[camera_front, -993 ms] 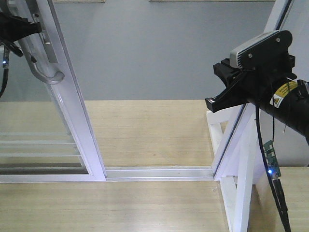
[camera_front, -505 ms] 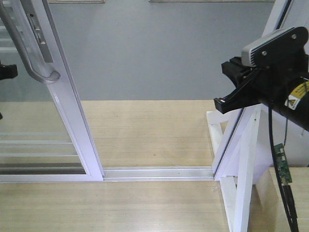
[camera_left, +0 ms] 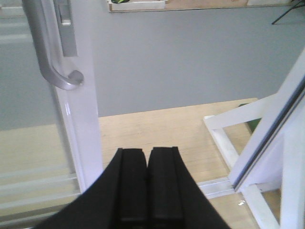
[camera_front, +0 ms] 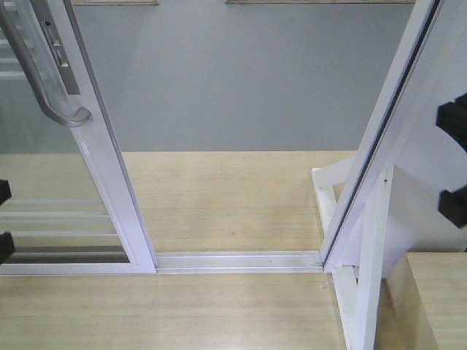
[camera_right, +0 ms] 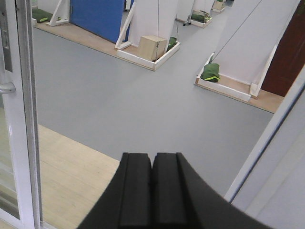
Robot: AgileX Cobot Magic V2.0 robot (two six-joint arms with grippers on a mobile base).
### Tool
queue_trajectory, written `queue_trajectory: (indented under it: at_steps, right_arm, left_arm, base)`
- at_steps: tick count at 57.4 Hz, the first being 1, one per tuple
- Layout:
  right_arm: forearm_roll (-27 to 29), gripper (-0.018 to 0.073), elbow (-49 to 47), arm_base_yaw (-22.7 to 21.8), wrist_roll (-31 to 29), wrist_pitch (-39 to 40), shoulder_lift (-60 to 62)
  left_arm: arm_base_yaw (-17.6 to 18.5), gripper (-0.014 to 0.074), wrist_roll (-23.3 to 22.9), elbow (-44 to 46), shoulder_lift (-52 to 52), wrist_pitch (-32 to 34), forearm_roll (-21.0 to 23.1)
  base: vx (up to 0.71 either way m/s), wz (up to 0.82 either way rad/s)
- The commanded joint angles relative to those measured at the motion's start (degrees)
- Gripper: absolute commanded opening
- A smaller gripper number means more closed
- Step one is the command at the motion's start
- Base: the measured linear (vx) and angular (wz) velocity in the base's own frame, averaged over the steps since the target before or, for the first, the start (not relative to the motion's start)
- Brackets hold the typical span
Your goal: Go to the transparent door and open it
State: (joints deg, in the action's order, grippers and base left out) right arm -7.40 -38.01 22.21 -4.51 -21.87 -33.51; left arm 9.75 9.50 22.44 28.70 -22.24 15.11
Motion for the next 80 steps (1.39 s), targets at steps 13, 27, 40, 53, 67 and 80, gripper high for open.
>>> queue_trajectory:
  at_steps: [13, 27, 40, 53, 67, 80]
  right_arm:
    - [1.37, -0.0005, 12.82, -0.32, 0.51, 2.96, 14.76]
    - [2.55, -0.0005, 15.21, -0.32, 1.14, 0.66, 16.66]
    - [2.55, -0.0005, 15.21, -0.32, 1.14, -0.05, 16.66]
    - [2.55, -0.0005, 15.21, -0.32, 1.14, -0.21, 16.66]
    - [2.55, -0.0005, 15.21, -0.32, 1.14, -0.21, 16.66]
    - [2.55, -0.0005, 15.21, -0.32, 1.14, -0.21, 16.66]
  left_arm:
    - [0.64, 0.0004, 0.86, -3.63, -15.84, -1.31, 7.01]
    - [0.64, 0.0004, 0.47, -3.88, -16.69, -0.67, 7.46]
    - [0.64, 0.0004, 0.47, -3.88, -16.69, -1.18, 7.42]
    - [0.64, 0.0004, 0.47, -3.88, -16.69, -1.18, 7.36]
    - [0.64, 0.0004, -5.09, -3.88, -16.69, 4.52, -8.28]
    - [0.64, 0.0004, -6.41, -4.70, -16.64, 10.84, -11.73]
  base:
    - [0.00, 0.00]
    - [0.00, 0.00]
    - [0.00, 0.00]
    - [0.00, 0.00]
    - [0.00, 0.00]
    - [0.00, 0.00]
